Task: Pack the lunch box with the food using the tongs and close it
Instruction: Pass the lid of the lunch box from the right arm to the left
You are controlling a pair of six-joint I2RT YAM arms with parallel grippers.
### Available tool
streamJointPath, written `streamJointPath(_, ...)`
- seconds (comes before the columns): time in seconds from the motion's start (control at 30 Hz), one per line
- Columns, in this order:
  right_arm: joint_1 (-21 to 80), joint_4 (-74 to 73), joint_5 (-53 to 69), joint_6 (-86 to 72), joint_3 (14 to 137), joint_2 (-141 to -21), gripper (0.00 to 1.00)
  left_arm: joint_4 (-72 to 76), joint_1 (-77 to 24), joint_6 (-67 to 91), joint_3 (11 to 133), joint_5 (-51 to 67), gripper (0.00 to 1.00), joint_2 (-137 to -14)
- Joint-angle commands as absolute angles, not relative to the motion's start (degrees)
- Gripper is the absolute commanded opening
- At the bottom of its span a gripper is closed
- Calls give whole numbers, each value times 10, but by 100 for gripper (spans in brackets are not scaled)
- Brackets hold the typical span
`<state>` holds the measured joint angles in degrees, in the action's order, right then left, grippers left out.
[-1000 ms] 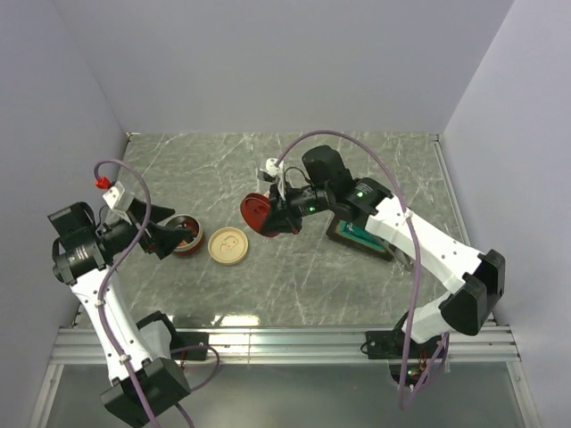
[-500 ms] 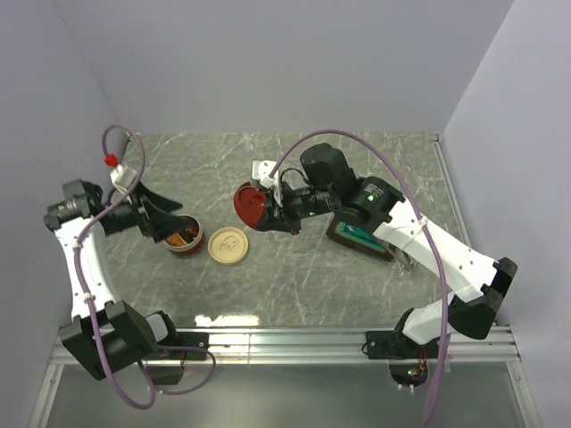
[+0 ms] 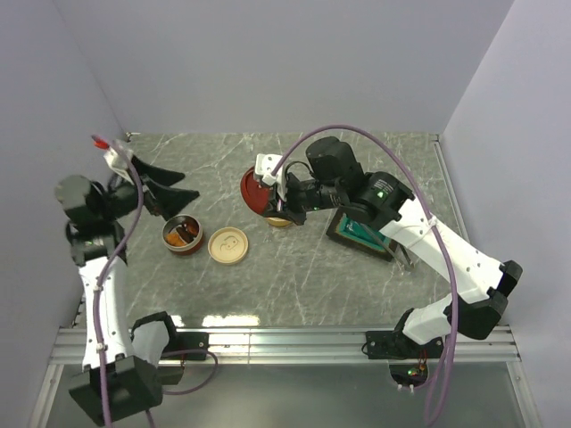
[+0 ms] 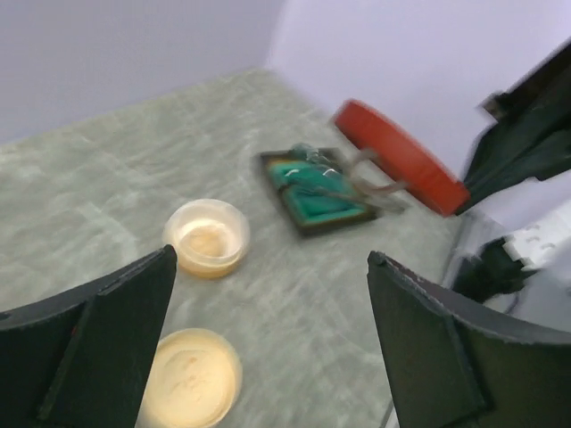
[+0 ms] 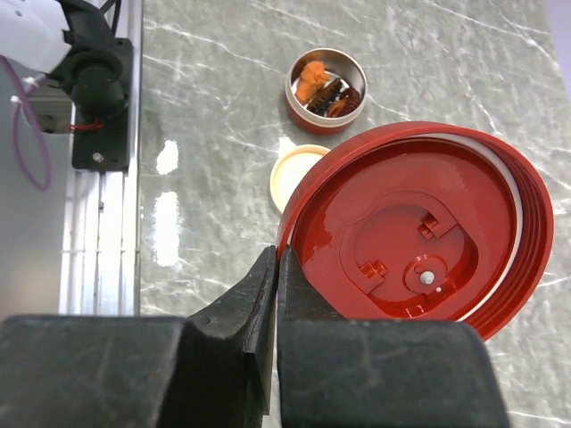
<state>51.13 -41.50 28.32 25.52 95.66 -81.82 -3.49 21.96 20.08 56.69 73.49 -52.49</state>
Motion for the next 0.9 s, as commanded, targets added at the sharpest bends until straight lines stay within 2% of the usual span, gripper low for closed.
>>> streamJointPath(0.0, 512, -415, 270, 277, 991, -807, 0, 414, 150, 517, 436, 715, 93, -505)
streamJointPath(0.03, 512, -416, 270, 279, 993, -807, 0, 465, 106, 519, 418, 698, 92, -499)
streamJointPath(0.13, 512, -421, 275, 283, 1001, -808, 0, 464, 23, 469, 383, 672, 92, -493)
streamJointPath(0.23, 512, -431, 289, 291, 1008, -808, 0, 539, -16, 500, 356, 647, 93, -500)
streamJointPath(0.4, 516, -474, 310, 330, 1035, -823, 0, 619, -40, 558, 323, 613, 93, -517)
streamJointPath(0.87, 564, -519, 350, 386, 1090, -823, 0, 679, -91, 652, 293, 541, 89, -512)
